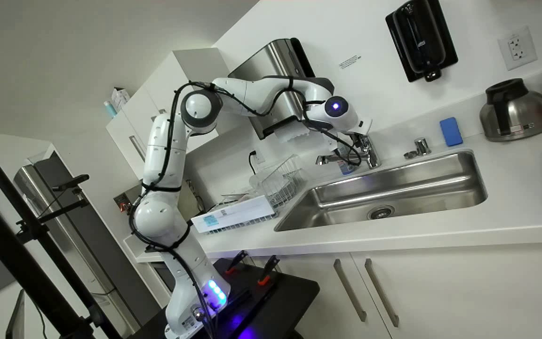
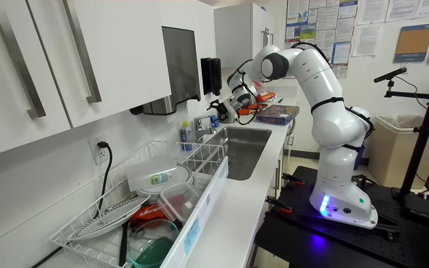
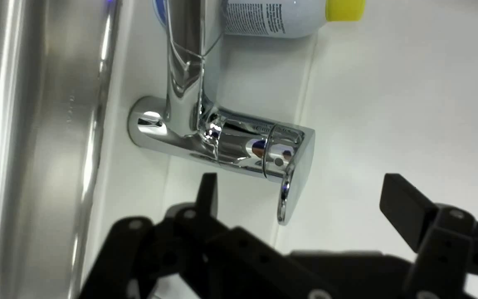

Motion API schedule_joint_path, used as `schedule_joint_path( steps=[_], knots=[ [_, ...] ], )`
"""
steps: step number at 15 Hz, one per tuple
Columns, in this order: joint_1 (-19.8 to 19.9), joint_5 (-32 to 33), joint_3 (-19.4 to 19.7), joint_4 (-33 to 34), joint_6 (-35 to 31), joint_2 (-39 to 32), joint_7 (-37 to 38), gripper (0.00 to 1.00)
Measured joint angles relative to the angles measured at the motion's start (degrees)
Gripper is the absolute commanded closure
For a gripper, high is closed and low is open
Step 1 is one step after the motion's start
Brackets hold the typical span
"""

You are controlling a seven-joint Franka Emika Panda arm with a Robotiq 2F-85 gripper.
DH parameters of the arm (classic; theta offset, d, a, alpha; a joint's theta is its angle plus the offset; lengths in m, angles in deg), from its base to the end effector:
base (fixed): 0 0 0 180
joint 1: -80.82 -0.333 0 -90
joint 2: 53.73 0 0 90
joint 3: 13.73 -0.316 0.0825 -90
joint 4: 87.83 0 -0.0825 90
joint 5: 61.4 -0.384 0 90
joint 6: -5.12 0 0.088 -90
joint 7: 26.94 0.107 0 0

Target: Open the tap

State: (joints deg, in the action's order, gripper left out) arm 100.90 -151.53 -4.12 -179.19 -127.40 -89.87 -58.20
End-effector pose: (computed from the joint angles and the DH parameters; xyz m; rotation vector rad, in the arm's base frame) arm 0.6410 -0.3216 0.2909 -1.8706 1.0786 -0.7516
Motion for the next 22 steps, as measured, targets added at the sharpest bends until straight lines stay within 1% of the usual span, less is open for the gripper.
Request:
schedule_joint_path(
  steps=[1, 2, 3, 8, 9, 10, 11, 13, 19, 22],
  knots=[
    [-0.3, -0.5, 0.0, 0.8, -0.5, -0.6, 0.0, 0.27],
    [-0.4, -0.9, 0.0, 1.6, -0.8, -1.2, 0.0, 0.34],
    [-0.6, -1.2, 0.0, 2.4, -1.0, -1.8, 0.0, 0.44],
    [-0.9, -1.2, 0.0, 5.7, -1.1, -4.2, 0.0, 0.81],
    [-0.9, -1.2, 0.0, 6.1, -1.1, -4.5, 0.0, 0.9],
    [-0.8, -1.2, 0.0, 6.4, -1.2, -4.8, 0.0, 0.96],
    [-0.8, -1.2, 0.0, 6.6, -1.3, -5.0, 0.0, 1.0],
    [-0.8, -1.7, -0.1, 7.1, -1.4, -5.2, 0.0, 0.97],
    [-1.2, -2.0, -0.4, 9.0, -1.7, -5.4, 0.5, 0.98],
    [-1.2, -1.1, -0.4, 9.5, -1.7, -5.5, 2.7, 0.98]
  ],
)
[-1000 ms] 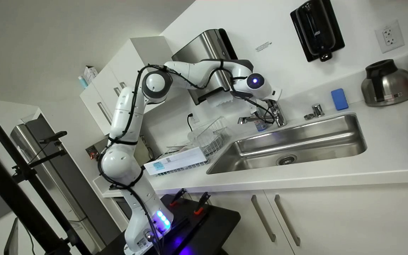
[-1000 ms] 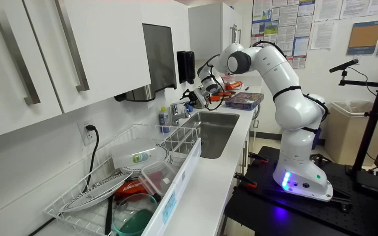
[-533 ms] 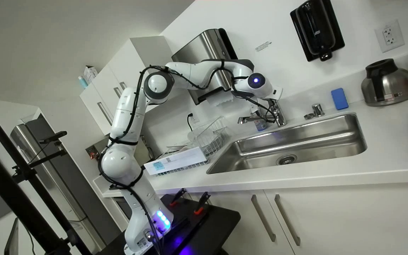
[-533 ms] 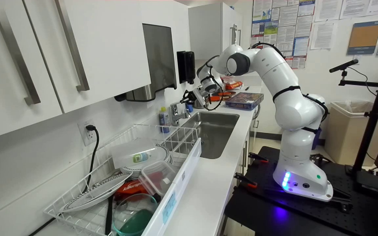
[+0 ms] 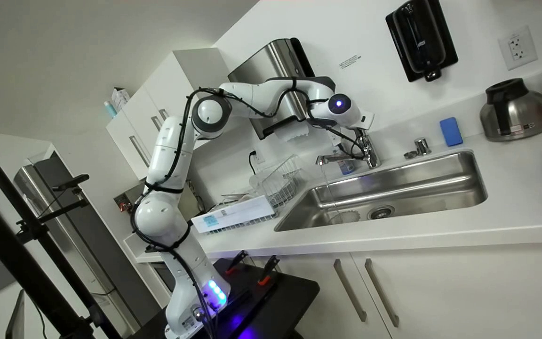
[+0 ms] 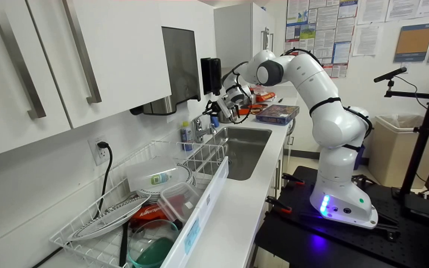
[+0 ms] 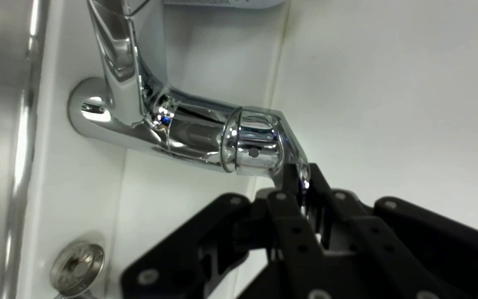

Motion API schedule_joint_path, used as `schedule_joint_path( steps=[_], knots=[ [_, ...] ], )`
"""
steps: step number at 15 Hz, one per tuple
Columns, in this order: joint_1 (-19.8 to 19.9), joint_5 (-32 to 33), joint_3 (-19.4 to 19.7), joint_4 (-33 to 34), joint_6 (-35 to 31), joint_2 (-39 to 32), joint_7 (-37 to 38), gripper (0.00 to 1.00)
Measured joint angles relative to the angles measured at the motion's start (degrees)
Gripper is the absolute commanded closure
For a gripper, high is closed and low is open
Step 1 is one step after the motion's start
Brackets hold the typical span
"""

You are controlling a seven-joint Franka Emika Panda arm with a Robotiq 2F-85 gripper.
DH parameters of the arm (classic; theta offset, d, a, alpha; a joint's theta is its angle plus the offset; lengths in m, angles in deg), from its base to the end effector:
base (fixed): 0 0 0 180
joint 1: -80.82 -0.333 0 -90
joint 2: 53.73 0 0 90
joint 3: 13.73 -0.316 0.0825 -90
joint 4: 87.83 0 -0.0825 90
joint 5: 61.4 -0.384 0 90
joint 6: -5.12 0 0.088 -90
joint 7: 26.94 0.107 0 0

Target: Open the tap

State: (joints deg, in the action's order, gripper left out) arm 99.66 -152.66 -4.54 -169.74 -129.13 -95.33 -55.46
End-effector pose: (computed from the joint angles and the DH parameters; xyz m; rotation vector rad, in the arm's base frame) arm 0.6829 -0.3162 0.2990 -1.8416 1.0645 -0.7977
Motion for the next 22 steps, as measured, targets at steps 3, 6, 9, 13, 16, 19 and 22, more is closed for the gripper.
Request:
schedule_joint_path(
  steps=[3, 6, 9, 13, 16, 19, 22],
  knots=[
    [0.0, 2.1, 0.0, 0.7, 0.0, -0.2, 2.4, 0.67],
    [0.1, 5.4, 0.4, 1.8, 0.0, 0.0, 4.6, 0.5],
    [0.7, 10.8, 1.7, 2.2, 0.0, 1.8, 8.7, 0.27],
    [1.5, 19.5, 2.9, 1.4, 0.9, 5.3, 13.8, 0.01],
    [2.8, 26.0, 3.1, -0.4, 5.2, 8.8, 16.3, 0.0],
    [3.8, 33.8, 3.9, -3.0, 12.3, 12.6, 20.0, 0.0],
    [3.9, 40.8, 4.6, -5.4, 14.8, 15.6, 22.6, 0.0]
  ],
)
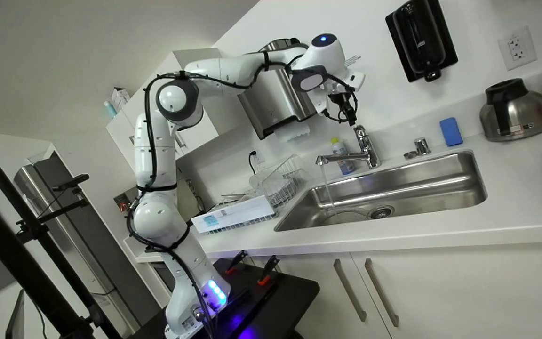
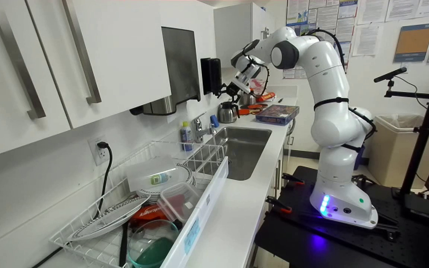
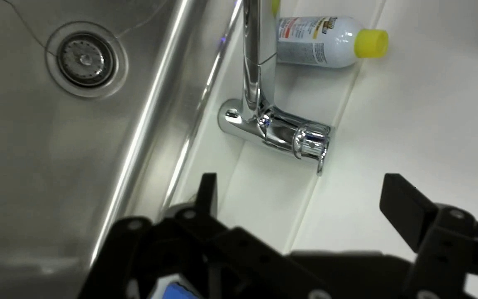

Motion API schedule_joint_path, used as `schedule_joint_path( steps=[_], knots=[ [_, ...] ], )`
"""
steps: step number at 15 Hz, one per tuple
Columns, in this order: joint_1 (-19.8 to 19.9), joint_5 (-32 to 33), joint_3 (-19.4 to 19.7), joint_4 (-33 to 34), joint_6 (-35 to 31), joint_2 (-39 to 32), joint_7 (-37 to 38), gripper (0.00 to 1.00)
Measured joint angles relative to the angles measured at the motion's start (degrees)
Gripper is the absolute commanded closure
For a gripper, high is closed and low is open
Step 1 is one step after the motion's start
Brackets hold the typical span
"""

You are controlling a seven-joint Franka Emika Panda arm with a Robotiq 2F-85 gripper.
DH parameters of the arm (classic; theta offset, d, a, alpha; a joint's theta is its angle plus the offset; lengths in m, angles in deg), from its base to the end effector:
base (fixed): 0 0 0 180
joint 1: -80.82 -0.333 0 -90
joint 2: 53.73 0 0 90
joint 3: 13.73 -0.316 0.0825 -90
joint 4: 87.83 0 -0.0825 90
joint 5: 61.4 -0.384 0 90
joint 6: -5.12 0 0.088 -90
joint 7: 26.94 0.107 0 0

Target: Open the tap

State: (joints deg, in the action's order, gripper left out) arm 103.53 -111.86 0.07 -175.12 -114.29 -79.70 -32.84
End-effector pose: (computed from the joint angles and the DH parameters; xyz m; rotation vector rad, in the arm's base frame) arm 0.6028 -0.3649 0.4283 -2.2535 1.0947 -0.4717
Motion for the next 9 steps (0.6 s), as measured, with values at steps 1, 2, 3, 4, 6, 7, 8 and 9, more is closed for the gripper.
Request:
schedule_joint_path(
  steps=[1, 2, 3, 4, 6, 7, 8, 9],
  knots=[
    [0.0, 2.0, 0.0, -0.7, 0.0, 0.8, 0.7, 0.0],
    [-0.1, 3.6, 0.0, -1.3, 0.0, 1.4, 1.0, 0.0],
    [-0.2, 5.0, 0.0, -1.7, 0.0, 1.8, 1.5, 0.0],
    [-0.4, 6.3, 0.0, -2.2, 0.0, 2.2, 1.8, 0.0],
    [-0.7, 8.0, 0.0, -2.7, 0.0, 2.7, 1.8, 0.0],
    [-0.8, 8.6, -0.1, -2.9, 0.0, 2.9, 1.9, 0.0],
    [-0.8, 9.1, -0.3, -3.0, 0.0, 3.0, 1.9, 0.0],
    [-0.9, 9.6, -0.4, -3.0, 0.0, 3.0, 1.9, 0.0]
  ],
)
